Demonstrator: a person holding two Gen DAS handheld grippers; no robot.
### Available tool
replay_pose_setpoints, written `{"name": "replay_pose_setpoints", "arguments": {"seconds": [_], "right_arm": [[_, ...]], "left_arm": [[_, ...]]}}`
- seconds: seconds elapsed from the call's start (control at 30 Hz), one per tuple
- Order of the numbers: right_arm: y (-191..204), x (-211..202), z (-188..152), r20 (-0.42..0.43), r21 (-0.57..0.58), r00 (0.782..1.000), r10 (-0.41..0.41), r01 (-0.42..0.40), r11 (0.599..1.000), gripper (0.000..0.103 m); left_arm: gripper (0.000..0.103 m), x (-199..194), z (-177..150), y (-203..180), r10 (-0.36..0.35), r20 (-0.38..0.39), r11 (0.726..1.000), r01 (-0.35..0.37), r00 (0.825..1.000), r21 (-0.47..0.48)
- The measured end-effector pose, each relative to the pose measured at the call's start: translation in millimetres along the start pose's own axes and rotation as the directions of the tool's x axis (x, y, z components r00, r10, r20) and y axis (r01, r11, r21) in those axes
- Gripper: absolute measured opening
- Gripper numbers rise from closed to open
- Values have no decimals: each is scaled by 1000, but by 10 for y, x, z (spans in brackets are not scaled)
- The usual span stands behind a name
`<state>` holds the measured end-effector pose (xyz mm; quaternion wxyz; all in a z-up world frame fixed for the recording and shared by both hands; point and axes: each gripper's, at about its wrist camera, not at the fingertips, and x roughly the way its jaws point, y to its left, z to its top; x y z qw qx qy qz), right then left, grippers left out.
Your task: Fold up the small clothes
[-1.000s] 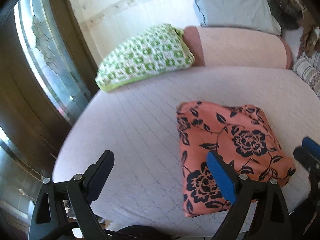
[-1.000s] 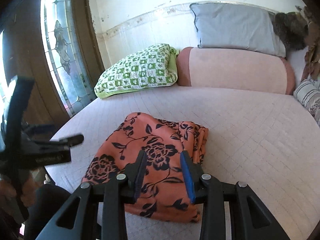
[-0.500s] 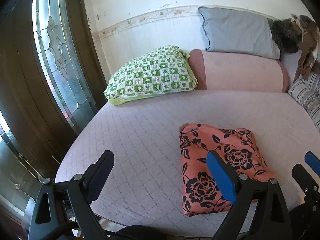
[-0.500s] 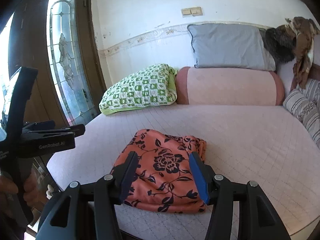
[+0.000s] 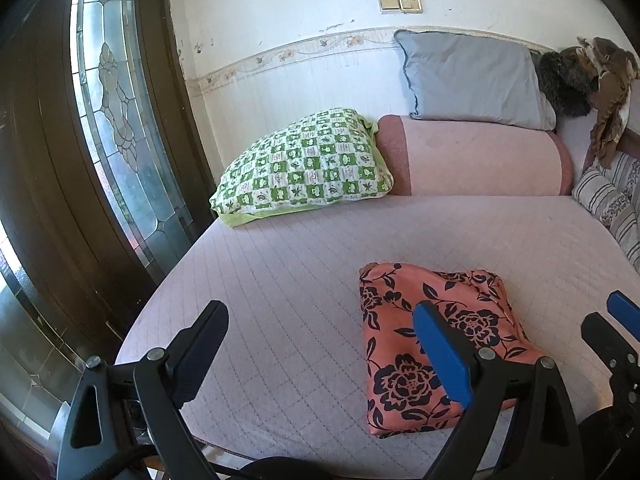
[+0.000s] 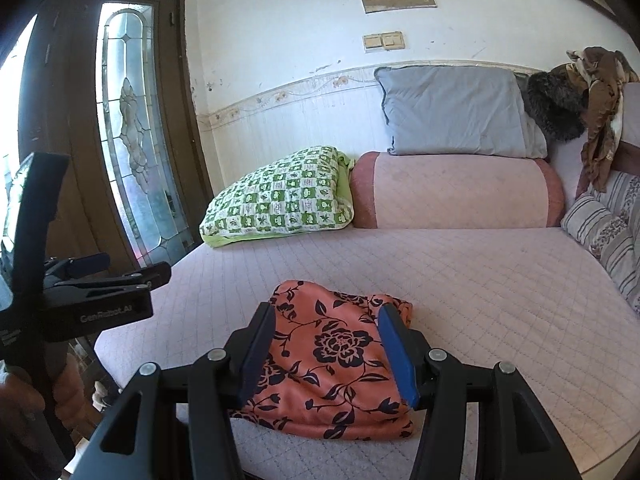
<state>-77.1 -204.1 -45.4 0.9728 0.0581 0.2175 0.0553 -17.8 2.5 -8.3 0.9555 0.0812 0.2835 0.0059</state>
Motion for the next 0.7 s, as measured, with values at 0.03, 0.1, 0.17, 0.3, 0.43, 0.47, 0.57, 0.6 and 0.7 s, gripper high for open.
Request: {"name": "replay_pose_setpoints", "arguments": {"seconds": [0.03,0.1,0.17,0.3,0.43,0.47,0.57,0.6,0.7], "right_arm": [[-2,8,1,-4,2,1000,-4,4,1000,57],[-11,25,7,-12,9,1000,-7,7,1000,57],[-14,38,15,-14,11,1000,-8,8,1000,57],[-14,84,23,-23,-6,1000,-11,10,1000,57],[-18,139,18,-34,-1,999,-3,3,1000,57],[-16,143,17,-35,2,999,-1,1,1000,57],[-50,195,22,-45,22,999,18,-17,1000,57],[-78,225,29,-50,35,998,27,-26,999,57],[-165,288,58,-50,40,999,15,-13,999,57]], "left_arm": [[94,-9,2,-3,-2,3,1000,2,1000,0],[94,-40,0,2,-10,16,1000,10,1000,-2],[94,-53,2,0,-19,19,1000,19,1000,-1],[94,-58,8,-22,-50,17,999,50,999,8],[94,-41,16,-52,-85,9,996,85,996,9],[95,-47,19,-50,-91,17,996,91,996,2],[103,-76,18,-46,-160,61,987,162,985,-14],[103,-79,19,-55,-191,69,981,192,979,-12],[103,29,47,-100,-217,33,976,217,976,-8]]}}
